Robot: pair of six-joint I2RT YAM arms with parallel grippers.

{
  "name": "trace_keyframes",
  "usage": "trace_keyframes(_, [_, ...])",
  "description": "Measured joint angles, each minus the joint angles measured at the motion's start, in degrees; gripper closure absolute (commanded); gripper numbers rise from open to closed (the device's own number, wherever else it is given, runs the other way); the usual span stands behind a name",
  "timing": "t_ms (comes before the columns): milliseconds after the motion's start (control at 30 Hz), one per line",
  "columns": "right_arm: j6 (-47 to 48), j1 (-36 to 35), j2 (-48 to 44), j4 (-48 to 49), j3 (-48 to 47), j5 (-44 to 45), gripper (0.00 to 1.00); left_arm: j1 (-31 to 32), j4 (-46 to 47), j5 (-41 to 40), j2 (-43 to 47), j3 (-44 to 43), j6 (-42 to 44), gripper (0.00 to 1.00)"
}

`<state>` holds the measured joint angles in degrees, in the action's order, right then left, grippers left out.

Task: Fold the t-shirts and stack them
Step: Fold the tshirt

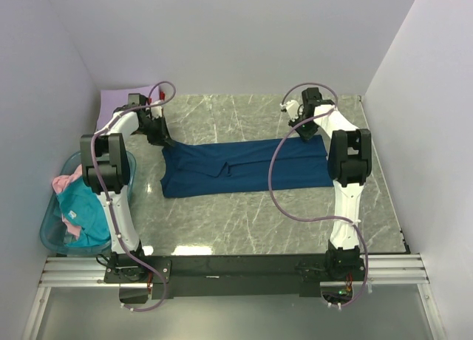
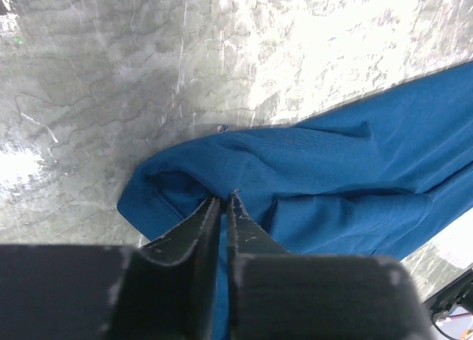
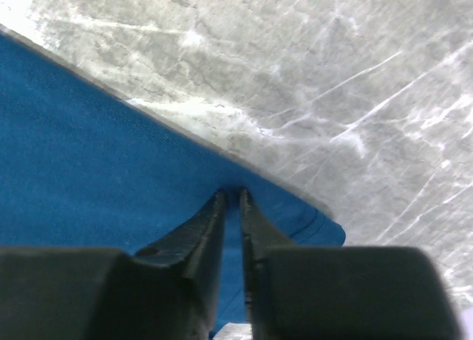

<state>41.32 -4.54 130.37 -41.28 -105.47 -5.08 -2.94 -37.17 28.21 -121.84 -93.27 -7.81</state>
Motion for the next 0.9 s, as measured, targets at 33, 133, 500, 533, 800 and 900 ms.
trace_keyframes(33, [0.2, 0.0, 0.1, 0.0, -0.1, 0.2, 0.84, 0.0, 0.0, 0.0, 0.0, 0.0, 0.0, 0.92])
trace_keyframes(133, [0.6, -0.2, 0.2, 0.0, -0.1, 0.9, 0.98, -0.2, 0.0, -0.4, 0.0, 0.0, 0.0, 0.99])
trace_keyframes(500, [0.5, -0.3, 0.5, 0.2, -0.3, 4.0, 1.0, -2.3, 0.5, -2.5, 0.0, 1.0, -0.7, 0.99])
trace_keyframes(533, [0.5, -0.3, 0.5, 0.3, -0.3, 4.2, 1.0, -2.5, 0.5, -2.6, 0.0, 1.2, -0.9, 0.99])
trace_keyframes(800, [0.5, -0.1, 0.5, 0.4, -0.3, 4.8, 1.0, -2.6, 0.6, -3.6, -0.6, 1.7, -1.1, 0.99])
trace_keyframes(900, [0.3, 0.0, 0.5, 0.4, -0.3, 5.0, 1.0, -2.6, 0.7, -3.6, -1.4, 1.7, -1.1, 0.99])
